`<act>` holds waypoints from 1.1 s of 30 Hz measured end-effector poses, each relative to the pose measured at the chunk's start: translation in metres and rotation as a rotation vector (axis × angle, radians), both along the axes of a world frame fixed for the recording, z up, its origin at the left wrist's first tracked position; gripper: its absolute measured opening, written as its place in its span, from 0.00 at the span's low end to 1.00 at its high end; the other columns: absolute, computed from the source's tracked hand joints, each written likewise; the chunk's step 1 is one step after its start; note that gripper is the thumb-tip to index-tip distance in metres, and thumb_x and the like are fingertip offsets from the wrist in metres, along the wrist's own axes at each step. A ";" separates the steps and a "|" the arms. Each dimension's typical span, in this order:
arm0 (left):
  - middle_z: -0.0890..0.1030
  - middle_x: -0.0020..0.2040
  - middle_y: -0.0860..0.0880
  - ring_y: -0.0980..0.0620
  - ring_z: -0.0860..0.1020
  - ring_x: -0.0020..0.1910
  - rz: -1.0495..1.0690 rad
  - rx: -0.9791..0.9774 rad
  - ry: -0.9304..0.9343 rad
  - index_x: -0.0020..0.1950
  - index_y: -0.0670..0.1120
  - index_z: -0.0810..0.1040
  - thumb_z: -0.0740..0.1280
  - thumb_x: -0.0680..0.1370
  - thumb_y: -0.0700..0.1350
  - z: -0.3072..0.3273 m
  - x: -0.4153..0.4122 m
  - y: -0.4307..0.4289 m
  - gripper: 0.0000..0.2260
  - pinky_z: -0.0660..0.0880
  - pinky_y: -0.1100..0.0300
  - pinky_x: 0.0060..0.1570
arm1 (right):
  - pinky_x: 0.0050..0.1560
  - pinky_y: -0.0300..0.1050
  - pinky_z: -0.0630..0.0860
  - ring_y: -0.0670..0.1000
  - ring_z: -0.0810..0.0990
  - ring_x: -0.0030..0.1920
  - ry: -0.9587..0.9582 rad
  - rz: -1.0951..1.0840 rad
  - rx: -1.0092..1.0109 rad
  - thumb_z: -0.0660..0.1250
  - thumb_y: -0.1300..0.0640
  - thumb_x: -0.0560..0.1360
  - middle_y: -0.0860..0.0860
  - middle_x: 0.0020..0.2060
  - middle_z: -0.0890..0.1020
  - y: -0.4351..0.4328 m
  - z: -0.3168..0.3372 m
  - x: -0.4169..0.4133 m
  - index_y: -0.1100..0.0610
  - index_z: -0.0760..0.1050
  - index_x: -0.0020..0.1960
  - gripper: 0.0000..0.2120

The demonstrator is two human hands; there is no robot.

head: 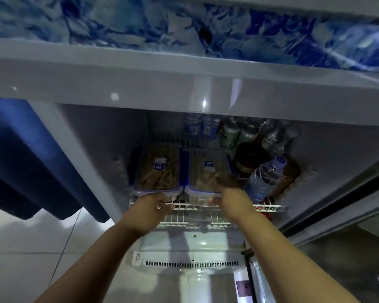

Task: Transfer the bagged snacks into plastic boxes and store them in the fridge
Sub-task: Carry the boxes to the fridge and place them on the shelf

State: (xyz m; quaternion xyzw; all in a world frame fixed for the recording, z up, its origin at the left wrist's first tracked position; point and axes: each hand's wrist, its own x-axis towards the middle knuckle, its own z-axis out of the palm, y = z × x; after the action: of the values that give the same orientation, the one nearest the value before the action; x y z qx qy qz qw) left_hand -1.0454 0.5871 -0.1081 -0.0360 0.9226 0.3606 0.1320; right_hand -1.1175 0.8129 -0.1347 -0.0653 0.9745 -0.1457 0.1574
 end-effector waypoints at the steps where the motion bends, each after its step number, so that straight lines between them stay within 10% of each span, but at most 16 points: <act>1: 0.81 0.45 0.51 0.59 0.76 0.39 0.001 -0.027 0.000 0.50 0.47 0.79 0.63 0.78 0.51 0.000 0.000 -0.004 0.10 0.69 0.67 0.37 | 0.61 0.50 0.72 0.62 0.70 0.67 0.009 0.023 0.022 0.66 0.49 0.75 0.58 0.71 0.67 -0.001 -0.004 -0.006 0.49 0.62 0.74 0.29; 5: 0.79 0.44 0.52 0.58 0.75 0.40 0.006 -0.076 -0.024 0.50 0.48 0.78 0.62 0.78 0.52 0.000 0.004 -0.014 0.09 0.72 0.64 0.40 | 0.67 0.50 0.68 0.60 0.64 0.71 0.084 0.161 0.127 0.61 0.62 0.76 0.58 0.74 0.61 -0.006 -0.015 -0.013 0.53 0.60 0.75 0.28; 16: 0.82 0.46 0.50 0.54 0.79 0.43 -0.078 -0.188 0.001 0.51 0.50 0.78 0.64 0.76 0.57 0.005 0.018 -0.025 0.12 0.74 0.59 0.44 | 0.50 0.48 0.77 0.58 0.79 0.53 -0.088 0.115 0.160 0.63 0.43 0.75 0.57 0.55 0.80 -0.007 0.027 0.012 0.56 0.75 0.61 0.21; 22: 0.79 0.45 0.51 0.53 0.77 0.43 -0.186 -0.241 0.043 0.49 0.52 0.77 0.63 0.76 0.57 0.014 0.038 -0.032 0.11 0.73 0.59 0.42 | 0.54 0.46 0.74 0.57 0.77 0.58 -0.106 0.086 0.093 0.64 0.45 0.76 0.57 0.61 0.78 -0.003 0.065 0.068 0.57 0.71 0.67 0.23; 27: 0.79 0.44 0.52 0.54 0.77 0.42 -0.337 -0.264 0.090 0.49 0.51 0.78 0.64 0.76 0.55 0.025 0.064 -0.029 0.10 0.75 0.58 0.44 | 0.47 0.45 0.71 0.57 0.77 0.54 -0.083 -0.001 0.090 0.65 0.47 0.76 0.55 0.54 0.80 0.001 0.083 0.137 0.53 0.73 0.50 0.10; 33: 0.80 0.51 0.49 0.51 0.75 0.46 -0.595 -0.352 0.178 0.55 0.50 0.76 0.62 0.77 0.55 0.035 0.108 -0.021 0.11 0.72 0.59 0.43 | 0.55 0.48 0.75 0.58 0.77 0.58 -0.083 -0.188 0.138 0.65 0.46 0.75 0.55 0.57 0.80 0.005 0.089 0.239 0.55 0.72 0.63 0.20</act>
State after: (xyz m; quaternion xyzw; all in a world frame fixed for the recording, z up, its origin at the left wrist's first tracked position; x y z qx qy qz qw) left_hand -0.9374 0.5657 -0.0736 0.2435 0.9486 0.1434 0.1422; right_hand -0.8789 0.8175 -0.0461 0.0432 0.9768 -0.0948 0.1872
